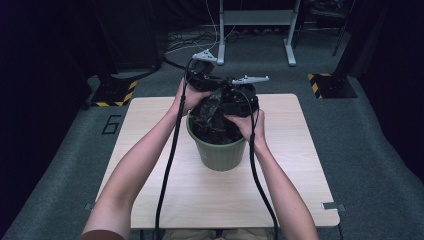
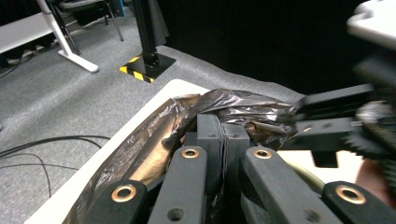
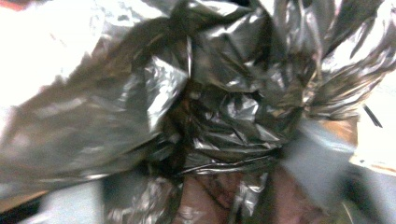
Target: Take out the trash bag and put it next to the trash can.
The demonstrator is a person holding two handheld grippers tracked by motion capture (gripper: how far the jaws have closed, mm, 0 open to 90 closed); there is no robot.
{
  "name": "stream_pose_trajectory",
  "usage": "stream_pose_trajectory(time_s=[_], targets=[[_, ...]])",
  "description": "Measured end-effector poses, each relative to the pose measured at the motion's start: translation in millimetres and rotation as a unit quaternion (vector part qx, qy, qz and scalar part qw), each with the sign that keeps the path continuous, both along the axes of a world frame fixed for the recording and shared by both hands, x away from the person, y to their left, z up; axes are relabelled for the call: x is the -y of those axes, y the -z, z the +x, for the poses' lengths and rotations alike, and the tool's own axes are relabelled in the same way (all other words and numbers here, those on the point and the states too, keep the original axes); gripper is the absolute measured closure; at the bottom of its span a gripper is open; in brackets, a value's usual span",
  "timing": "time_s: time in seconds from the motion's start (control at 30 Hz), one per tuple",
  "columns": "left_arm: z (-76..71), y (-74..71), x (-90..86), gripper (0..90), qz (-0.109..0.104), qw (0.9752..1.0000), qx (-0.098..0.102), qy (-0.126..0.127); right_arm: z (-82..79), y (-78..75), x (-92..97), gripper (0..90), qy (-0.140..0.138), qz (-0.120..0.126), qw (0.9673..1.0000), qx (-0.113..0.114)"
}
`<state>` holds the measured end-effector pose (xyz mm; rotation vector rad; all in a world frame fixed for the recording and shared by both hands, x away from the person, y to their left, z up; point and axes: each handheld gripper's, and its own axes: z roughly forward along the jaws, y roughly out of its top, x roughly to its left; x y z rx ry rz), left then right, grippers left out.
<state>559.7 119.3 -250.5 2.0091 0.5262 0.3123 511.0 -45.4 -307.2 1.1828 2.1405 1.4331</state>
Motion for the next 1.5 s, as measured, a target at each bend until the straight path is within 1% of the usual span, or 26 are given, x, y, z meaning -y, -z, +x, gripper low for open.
stream_pose_trajectory(time_s=[0.03,0.1,0.13,0.17,0.2,0.23,0.3,0.33,0.37,0.47,0.5,0.57,0.63,0.73,0.83,0.87,0.97,1.0,1.03,1.1,1.13,1.17,1.2,1.23,1.3,1.5], targets=[[-0.3,-1.5,-0.4,89.2,-0.001,1.0,0.0,0.002,2.6,1.2,0.2,37.9,0.0,0.0,1.0,0.0],[-0.6,-4.6,-1.1,89.2,-0.001,1.0,0.0,0.005,6.9,2.5,2.1,56.5,-0.002,0.005,1.0,0.008],[-0.6,-4.6,-1.1,89.1,-0.001,1.0,0.0,0.005,6.9,2.5,2.1,56.5,-0.002,0.005,1.0,0.008],[-0.8,-7.4,-2.4,89.1,-0.004,1.0,0.0,0.006,10.9,1.9,5.2,70.5,-0.004,0.018,0.9998,0.009],[-0.8,-7.4,-2.4,89.0,-0.004,1.0,0.0,0.006,10.9,1.9,5.2,70.5,-0.004,0.018,0.9998,0.009],[-1.1,-9.6,-4.5,88.9,-0.008,0.9999,0.001,0.008,14.8,0.5,9.0,81.5,-0.011,0.03,0.9994,0.009],[-1.4,-10.6,-6.3,88.5,-0.011,0.9999,0.001,0.01,16.5,-0.2,10.7,85.2,-0.013,0.037,0.9992,0.007],[-1.5,-11.0,-8.0,81.9,-0.014,0.9999,-0.001,0.009,19.2,-1.9,14.2,88.8,-0.018,0.044,0.9988,0.005],[-1.6,-11.8,-10.7,77.1,-0.018,0.9998,-0.004,0.009,19.5,-2.2,14.7,89.3,-0.018,0.043,0.9989,0.005],[-2.2,-13.2,-15.7,53.0,-0.027,0.9996,-0.008,0.004,20.3,-3.9,17.1,89.8,-0.013,0.038,0.9992,0.006],[-2.7,-14.2,-18.7,53.0,-0.029,0.9996,-0.009,-0.002,20.8,-5.0,18.5,89.9,-0.009,0.036,0.9993,0.006],[-4.0,-15.6,-24.5,38.7,-0.037,0.9992,-0.011,-0.003,20.5,-10.9,24.0,90.0,0.007,0.032,0.9994,0.008],[-7.3,-16.2,-34.0,32.5,-0.048,0.9987,-0.016,-0.01,20.5,-14.8,27.9,90.0,0.016,0.032,0.9993,0.011],[-10.7,-13.9,-40.5,26.2,-0.048,0.9986,-0.017,-0.014,19.4,-21.7,34.1,90.0,0.031,0.03,0.9989,0.016],[-14.1,-2.5,-47.9,20.9,-0.036,0.9989,-0.028,-0.012,18.7,-25.5,37.4,90.0,0.04,0.031,0.9986,0.018],[-13.7,10.1,-48.0,17.8,-0.019,0.9991,-0.037,-0.011,18.1,-27.9,38.9,90.0,0.041,0.031,0.9984,0.02],[-5.8,30.8,-39.0,16.1,0.008,0.9983,-0.053,-0.022,17.2,-28.5,36.3,90.0,0.036,0.029,0.9988,0.018],[-5.8,30.8,-39.0,16.3,0.008,0.9983,-0.053,-0.022,17.3,-28.2,35.0,90.0,0.032,0.029,0.9989,0.018],[2.1,42.1,-32.6,21.6,0.01,0.9976,-0.062,-0.029,17.5,-27.7,33.7,90.0,0.027,0.029,0.9991,0.015],[9.2,50.3,-29.9,44.7,-0.007,0.9971,-0.072,-0.02,17.7,-26.5,32.2,90.0,0.022,0.026,0.9993,0.014],[9.2,50.3,-29.9,56.3,-0.007,0.9971,-0.072,-0.02,17.7,-26.5,32.2,90.0,0.022,0.026,0.9993,0.014],[11.4,53.3,-28.2,56.3,-0.011,0.9971,-0.073,-0.016,17.9,-26.1,32.2,90.0,0.018,0.025,0.9995,0.011],[12.6,54.9,-25.6,79.5,-0.01,0.9975,-0.069,-0.01,18.0,-25.4,34.3,89.7,0.01,0.024,0.9996,0.009],[12.6,54.3,-24.6,85.0,-0.006,0.9979,-0.064,-0.011,17.9,-25.3,35.8,89.6,0.007,0.023,0.9997,0.007],[12.5,50.0,-24.0,89.6,-0.007,0.9982,-0.056,-0.021,18.0,-25.1,40.0,89.0,-0.007,0.031,0.9995,0.003],[12.0,21.9,-26.2,90.0,-0.025,0.9985,-0.037,-0.033,16.9,-25.0,42.7,81.8,-0.053,0.034,0.998,-0.003]])
